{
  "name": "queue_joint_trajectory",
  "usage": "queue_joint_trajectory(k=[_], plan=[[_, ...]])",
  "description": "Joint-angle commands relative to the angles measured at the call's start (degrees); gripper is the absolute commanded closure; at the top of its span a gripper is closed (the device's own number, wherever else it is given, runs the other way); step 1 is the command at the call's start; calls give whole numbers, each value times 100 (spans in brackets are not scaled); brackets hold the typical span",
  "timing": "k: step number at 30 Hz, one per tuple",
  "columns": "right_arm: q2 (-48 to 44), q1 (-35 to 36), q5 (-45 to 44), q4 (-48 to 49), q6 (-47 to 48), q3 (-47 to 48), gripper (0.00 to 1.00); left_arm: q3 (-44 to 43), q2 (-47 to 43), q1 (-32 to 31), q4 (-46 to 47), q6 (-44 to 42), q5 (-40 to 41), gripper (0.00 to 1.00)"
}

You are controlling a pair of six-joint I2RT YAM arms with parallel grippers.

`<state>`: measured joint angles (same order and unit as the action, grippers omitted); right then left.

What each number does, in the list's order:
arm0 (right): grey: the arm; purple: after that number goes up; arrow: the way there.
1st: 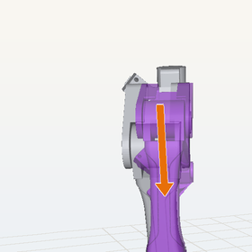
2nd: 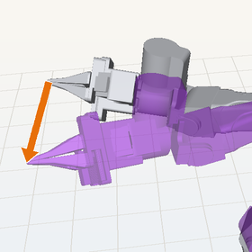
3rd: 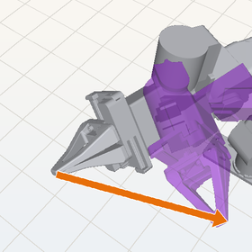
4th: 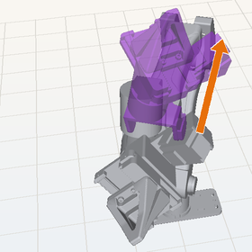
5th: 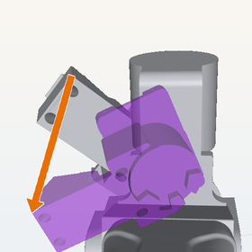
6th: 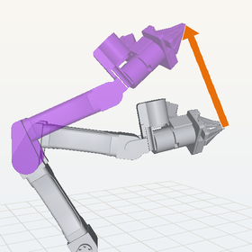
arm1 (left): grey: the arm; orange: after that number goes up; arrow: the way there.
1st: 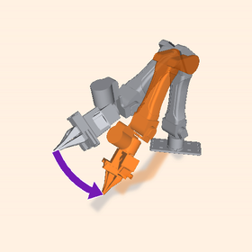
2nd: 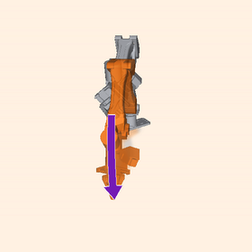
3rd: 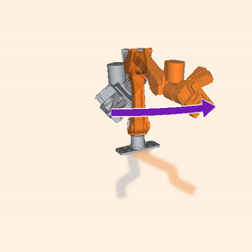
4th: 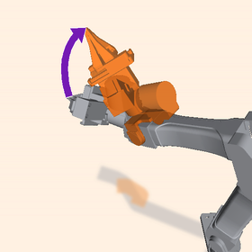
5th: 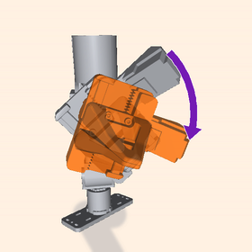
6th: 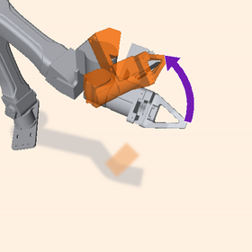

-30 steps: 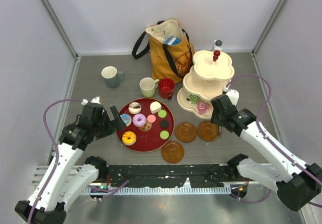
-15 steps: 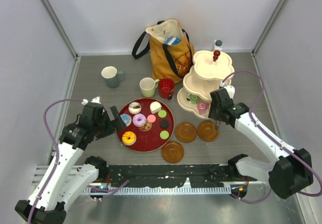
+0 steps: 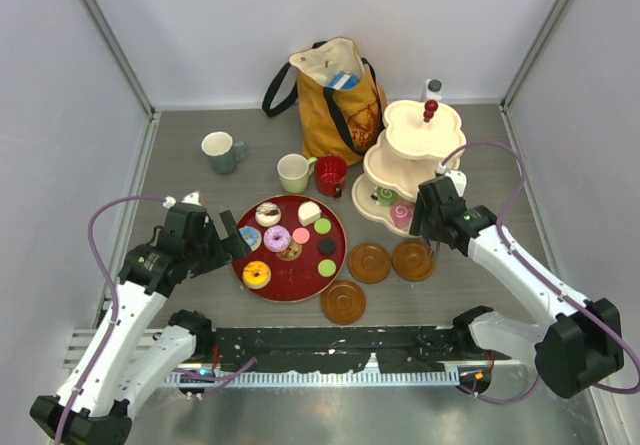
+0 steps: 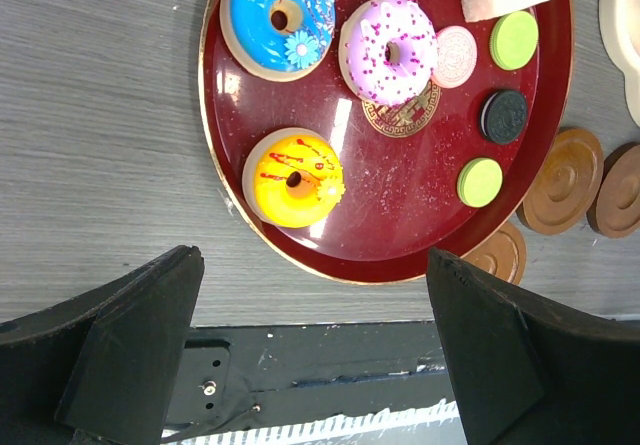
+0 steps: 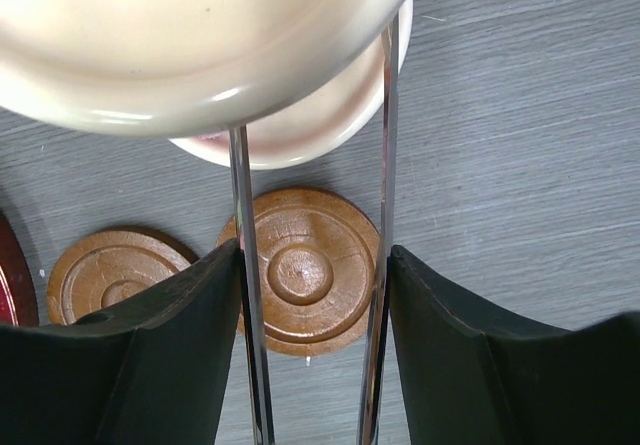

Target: Serve the afternoon tea

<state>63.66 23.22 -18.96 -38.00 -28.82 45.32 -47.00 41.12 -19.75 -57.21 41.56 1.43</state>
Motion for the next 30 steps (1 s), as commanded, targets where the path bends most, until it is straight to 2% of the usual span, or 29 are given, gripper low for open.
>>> queue_joint_trajectory(k=[1, 8, 15, 20, 26, 28, 30], plan=[[-388, -20, -143, -137, -115, 65, 38, -19, -78, 32, 166, -43, -29, 0], [-1108, -20, 6, -629, -256, -120, 38, -11, -96, 32, 175, -52, -38, 0], [-2129, -20, 893, -1086, -177, -322, 39, -11, -113, 32, 184, -60, -47, 0], [-2866, -2, 2138, -1201, 121, -375, 40, -19, -78, 32, 193, -52, -20, 0], [-3167, 42, 3694, -1000, 517, -349, 40, -19, -25, 32, 158, -17, 68, 1], [-3088, 191, 4250, -667, 622, -366, 40, -19, -17, 32, 131, -8, 85, 0], [-2948, 724, 4357, -351, 632, -375, 40, -37, -17, 32, 122, 1, 120, 0]])
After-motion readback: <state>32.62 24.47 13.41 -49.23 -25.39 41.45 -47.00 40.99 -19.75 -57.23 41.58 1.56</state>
